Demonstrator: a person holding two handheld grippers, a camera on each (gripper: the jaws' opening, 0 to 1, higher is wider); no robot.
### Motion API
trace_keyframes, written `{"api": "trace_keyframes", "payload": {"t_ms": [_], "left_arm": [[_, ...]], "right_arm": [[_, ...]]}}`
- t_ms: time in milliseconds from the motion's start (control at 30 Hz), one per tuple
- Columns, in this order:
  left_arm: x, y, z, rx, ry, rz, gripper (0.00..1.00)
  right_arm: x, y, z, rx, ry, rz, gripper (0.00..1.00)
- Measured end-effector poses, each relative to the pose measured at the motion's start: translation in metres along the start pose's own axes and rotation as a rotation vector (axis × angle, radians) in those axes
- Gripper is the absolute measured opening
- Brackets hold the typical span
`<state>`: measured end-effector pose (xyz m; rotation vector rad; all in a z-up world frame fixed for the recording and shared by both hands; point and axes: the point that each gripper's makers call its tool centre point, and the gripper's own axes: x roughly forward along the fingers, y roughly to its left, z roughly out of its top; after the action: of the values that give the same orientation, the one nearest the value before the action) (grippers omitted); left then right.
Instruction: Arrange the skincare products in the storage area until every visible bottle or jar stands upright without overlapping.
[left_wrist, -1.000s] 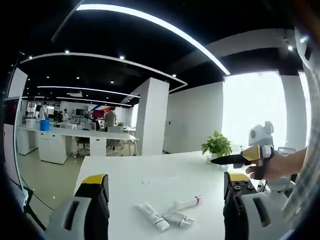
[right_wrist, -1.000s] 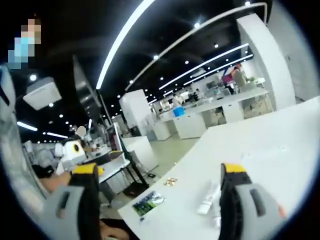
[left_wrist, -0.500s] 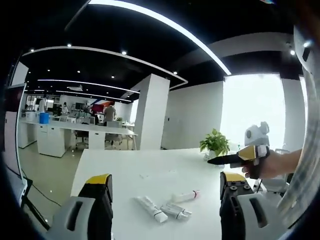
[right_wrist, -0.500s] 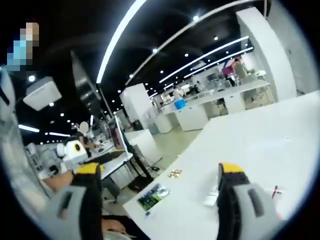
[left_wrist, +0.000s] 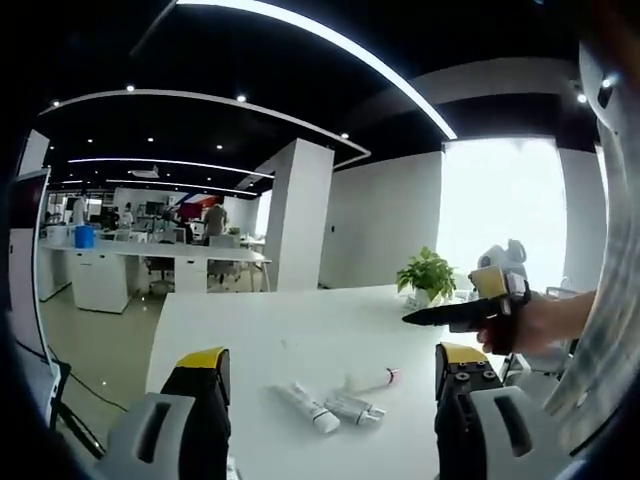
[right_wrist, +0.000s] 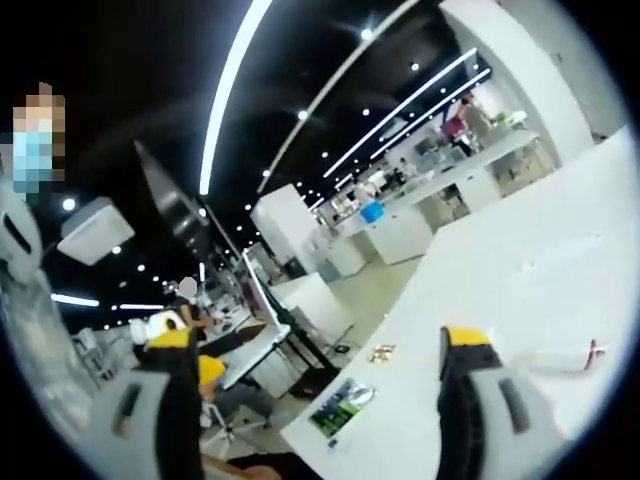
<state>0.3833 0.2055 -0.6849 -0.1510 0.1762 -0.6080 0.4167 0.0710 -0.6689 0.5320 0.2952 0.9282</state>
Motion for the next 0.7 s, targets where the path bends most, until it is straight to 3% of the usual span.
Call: {"api": "trace_keyframes", "payload": {"t_ms": [500,700], "left_arm": [[-0.016,0.007,-0.015,-0.022,0.034,0.035,0.85],[-0.019,0.012,-0.017,-0.050,0.008,0.067,0.84]], "right_arm": [[0.018,0.012,-0.022,0.016,0.079,0.042,0.99],[0.019,0.016,-0.031,0.027,0.127,0.042,0.99]]}}
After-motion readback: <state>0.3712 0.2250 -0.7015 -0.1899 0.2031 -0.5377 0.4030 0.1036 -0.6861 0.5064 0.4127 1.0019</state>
